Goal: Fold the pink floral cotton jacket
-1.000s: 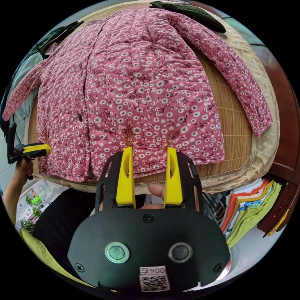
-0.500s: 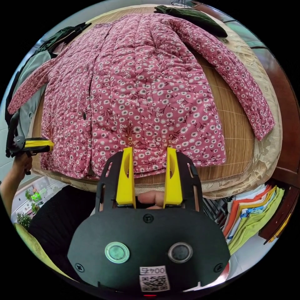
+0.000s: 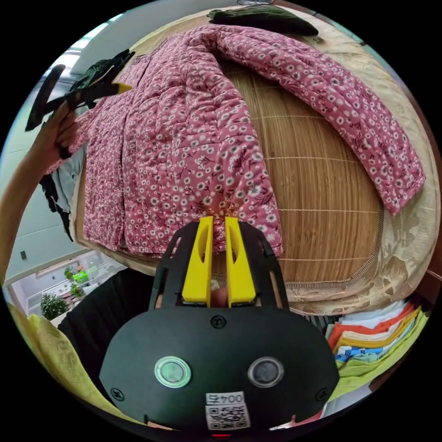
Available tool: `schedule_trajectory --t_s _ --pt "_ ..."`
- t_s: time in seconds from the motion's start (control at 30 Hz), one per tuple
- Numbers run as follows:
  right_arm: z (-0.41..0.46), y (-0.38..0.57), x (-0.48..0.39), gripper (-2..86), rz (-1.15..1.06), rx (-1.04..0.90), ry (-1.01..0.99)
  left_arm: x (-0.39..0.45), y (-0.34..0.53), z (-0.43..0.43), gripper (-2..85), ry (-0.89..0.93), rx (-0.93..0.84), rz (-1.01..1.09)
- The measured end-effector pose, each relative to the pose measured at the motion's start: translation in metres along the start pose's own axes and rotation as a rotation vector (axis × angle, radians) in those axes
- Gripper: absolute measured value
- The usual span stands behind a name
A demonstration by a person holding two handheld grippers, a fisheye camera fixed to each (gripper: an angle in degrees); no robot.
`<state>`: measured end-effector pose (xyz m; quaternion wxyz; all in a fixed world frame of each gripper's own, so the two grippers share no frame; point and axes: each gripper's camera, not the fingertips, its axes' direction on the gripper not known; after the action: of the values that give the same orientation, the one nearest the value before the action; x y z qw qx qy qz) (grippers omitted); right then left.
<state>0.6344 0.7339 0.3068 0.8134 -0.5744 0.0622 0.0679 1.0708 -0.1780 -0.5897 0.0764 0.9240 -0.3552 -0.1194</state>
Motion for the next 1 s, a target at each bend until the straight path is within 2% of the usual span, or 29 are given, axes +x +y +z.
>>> schedule_trajectory --t_s 0.07,0.2,0.33,0.47,0.57,0.63,0.73,0.8,0.9,0.97,1.0 --pt "-0.002 0.004 0.015 5.7 -0.010 0.009 -0.044 0.008 -0.028 0.014 0.2 -0.017 -0.016 -0.014" --pt "-0.018 0.014 0.037 9.4 0.014 0.072 -0.149 0.026 -0.056 0.070 0.2 0.028 -0.183 -0.028" --pt "-0.059 0.033 0.125 14.8 0.364 0.404 -0.548 0.024 -0.051 0.070 0.2 0.110 -0.080 -0.149" --pt "-0.039 0.038 0.206 17.8 0.752 0.621 -0.912 0.025 -0.051 0.071 0.2 0.191 -0.054 -0.189" --pt "-0.016 0.036 0.230 17.7 0.983 0.731 -1.081 0.030 -0.053 0.072 0.2 0.216 -0.037 -0.192" --pt "-0.006 0.034 0.235 14.7 1.086 0.762 -1.116 0.034 -0.054 0.073 0.2 0.230 -0.027 -0.204" --pt "-0.002 0.027 0.240 7.2 1.150 0.780 -1.076 0.042 -0.058 0.071 0.2 0.243 -0.024 -0.213" --pt "-0.021 0.016 0.239 5.2 1.100 0.781 -0.991 0.054 -0.062 0.063 0.2 0.231 0.003 -0.157" --pt "-0.106 -0.019 0.215 4.7 0.782 0.812 -0.650 0.068 -0.062 0.044 0.4 0.202 0.112 -0.091" --pt "-0.187 -0.048 0.176 4.6 0.465 0.875 -0.289 0.072 -0.061 0.031 0.5 0.163 0.188 -0.104" --pt "-0.204 -0.053 0.165 4.6 0.393 0.896 -0.200 0.074 -0.062 0.023 0.5 0.136 0.229 -0.122"
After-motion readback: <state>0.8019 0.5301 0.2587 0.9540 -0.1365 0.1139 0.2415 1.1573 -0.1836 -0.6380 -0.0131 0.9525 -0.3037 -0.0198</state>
